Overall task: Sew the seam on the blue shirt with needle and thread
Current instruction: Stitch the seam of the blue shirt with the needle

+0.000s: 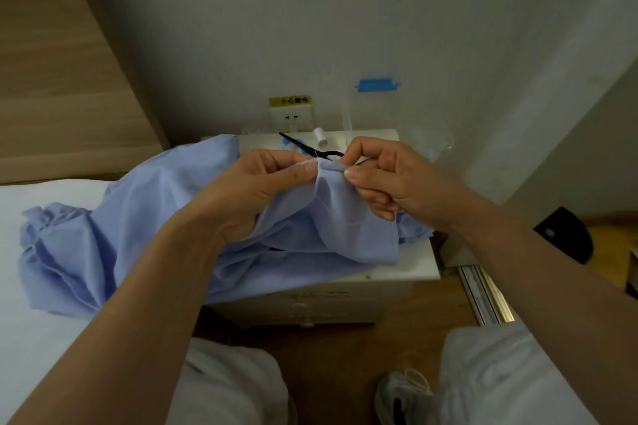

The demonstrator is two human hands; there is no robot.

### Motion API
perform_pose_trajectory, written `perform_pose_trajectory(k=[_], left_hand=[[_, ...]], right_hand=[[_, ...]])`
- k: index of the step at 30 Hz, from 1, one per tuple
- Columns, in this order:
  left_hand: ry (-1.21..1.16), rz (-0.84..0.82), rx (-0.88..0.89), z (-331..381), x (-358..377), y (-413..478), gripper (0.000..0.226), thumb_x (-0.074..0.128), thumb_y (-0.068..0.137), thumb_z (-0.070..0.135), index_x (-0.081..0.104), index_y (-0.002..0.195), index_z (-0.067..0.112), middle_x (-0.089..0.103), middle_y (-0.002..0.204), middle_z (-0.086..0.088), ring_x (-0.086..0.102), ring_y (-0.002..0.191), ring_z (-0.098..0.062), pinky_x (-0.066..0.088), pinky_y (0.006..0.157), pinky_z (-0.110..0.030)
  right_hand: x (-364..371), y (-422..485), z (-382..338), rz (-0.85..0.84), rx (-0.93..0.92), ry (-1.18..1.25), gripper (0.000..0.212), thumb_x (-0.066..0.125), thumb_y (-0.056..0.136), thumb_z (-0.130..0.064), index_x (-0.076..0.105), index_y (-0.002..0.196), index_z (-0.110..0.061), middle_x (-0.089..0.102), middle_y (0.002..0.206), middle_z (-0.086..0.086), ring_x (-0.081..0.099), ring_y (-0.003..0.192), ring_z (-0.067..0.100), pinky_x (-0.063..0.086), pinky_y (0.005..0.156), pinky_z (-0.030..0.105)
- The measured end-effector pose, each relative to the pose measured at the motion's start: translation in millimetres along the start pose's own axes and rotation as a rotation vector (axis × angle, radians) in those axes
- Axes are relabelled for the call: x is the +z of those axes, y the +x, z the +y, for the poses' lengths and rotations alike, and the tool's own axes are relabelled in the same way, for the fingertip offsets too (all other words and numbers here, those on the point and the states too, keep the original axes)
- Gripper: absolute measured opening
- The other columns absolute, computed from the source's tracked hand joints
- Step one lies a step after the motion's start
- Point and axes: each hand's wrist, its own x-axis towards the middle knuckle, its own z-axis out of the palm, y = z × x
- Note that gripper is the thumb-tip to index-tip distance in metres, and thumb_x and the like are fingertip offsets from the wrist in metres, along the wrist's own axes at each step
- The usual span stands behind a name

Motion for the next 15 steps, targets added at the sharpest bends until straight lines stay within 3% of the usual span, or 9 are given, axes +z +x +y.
perform_pose_trajectory(k=[10, 15], left_hand=[[-0.057, -0.001, -0.008, 0.6, 5.6, 1.5, 0.019, 0.059, 0.072, 0.021, 0.077, 0.064, 0.022, 0.072, 0.07, 0.003, 0.067, 0.067, -0.005, 0.052, 0.06, -0.014], [-0.049, -0.035, -0.007, -0.8, 6.5, 0.8, 0.015, 0.059, 0.072, 0.02, 0.074, 0.072, 0.016, 0.072, 0.071, 0.001, 0.068, 0.068, -0.006, 0.052, 0.06, -0.014]], right_hand=[[7.4, 2.7, 1.9, 0.065, -0.055, -0.019, 0.014, 0.056, 0.091, -0.023, 0.053, 0.082, -0.013, 0.043, 0.046, -0.007, 0.035, 0.039, 0.007, 0.038, 0.041, 0.024], [10.3, 3.5, 0.6, 0.055, -0.034, -0.017, 0.025, 0.058, 0.084, -0.032, 0.052, 0.081, -0.009, 0.046, 0.045, -0.002, 0.038, 0.037, 0.009, 0.04, 0.04, 0.022]])
